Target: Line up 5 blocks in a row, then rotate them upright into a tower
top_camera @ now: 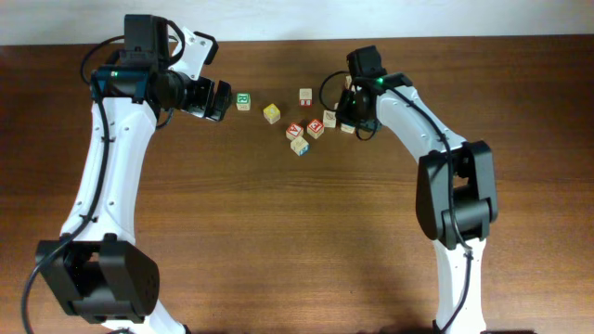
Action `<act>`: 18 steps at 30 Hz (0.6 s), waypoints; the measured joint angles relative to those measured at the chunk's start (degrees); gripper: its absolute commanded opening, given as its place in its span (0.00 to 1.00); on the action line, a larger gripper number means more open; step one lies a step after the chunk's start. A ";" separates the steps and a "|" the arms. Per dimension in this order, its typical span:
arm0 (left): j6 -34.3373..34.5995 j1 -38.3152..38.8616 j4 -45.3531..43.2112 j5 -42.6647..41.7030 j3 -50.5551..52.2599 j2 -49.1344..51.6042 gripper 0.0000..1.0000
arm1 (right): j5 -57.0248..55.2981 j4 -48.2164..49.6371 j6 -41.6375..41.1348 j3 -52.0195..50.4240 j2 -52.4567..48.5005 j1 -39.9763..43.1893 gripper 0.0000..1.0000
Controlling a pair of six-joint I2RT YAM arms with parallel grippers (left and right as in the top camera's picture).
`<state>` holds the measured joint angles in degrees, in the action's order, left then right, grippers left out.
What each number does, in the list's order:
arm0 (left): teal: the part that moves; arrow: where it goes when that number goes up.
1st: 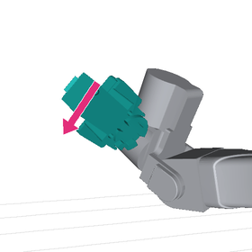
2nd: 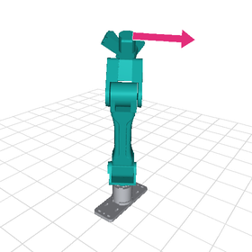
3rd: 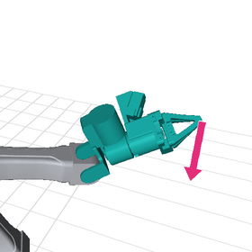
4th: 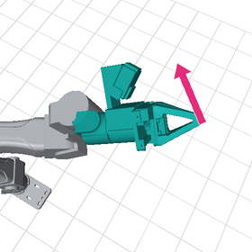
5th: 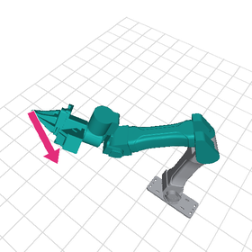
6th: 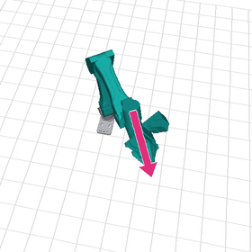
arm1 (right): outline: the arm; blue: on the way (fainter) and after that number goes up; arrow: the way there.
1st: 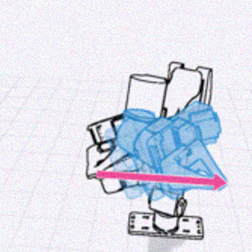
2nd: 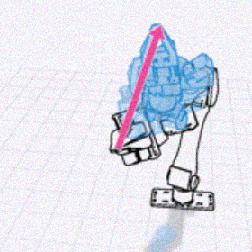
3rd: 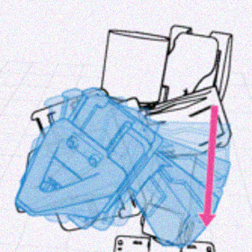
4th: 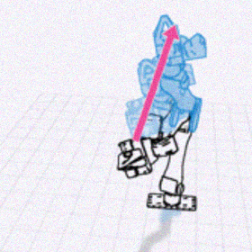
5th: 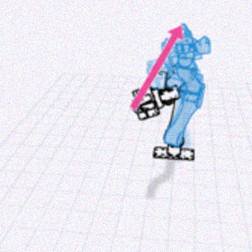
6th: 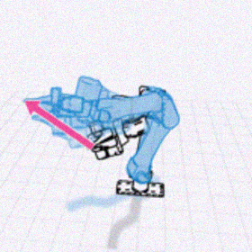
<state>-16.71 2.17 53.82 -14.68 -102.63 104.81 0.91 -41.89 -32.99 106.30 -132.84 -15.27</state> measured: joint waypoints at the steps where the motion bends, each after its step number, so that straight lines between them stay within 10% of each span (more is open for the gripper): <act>1: 0.00 0.00 0.00 0.00 0.00 0.00 0.99 | 0.02 -0.39 0.04 0.13 -0.02 -0.02 0.31; 18: 0.00 0.00 0.00 -0.13 0.00 0.00 0.99 | 10.19 -34.42 16.83 3.37 -0.70 -0.07 0.32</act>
<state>-16.71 2.17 53.82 -14.81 -102.63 104.81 11.09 -76.31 -16.16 109.67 -133.53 -15.33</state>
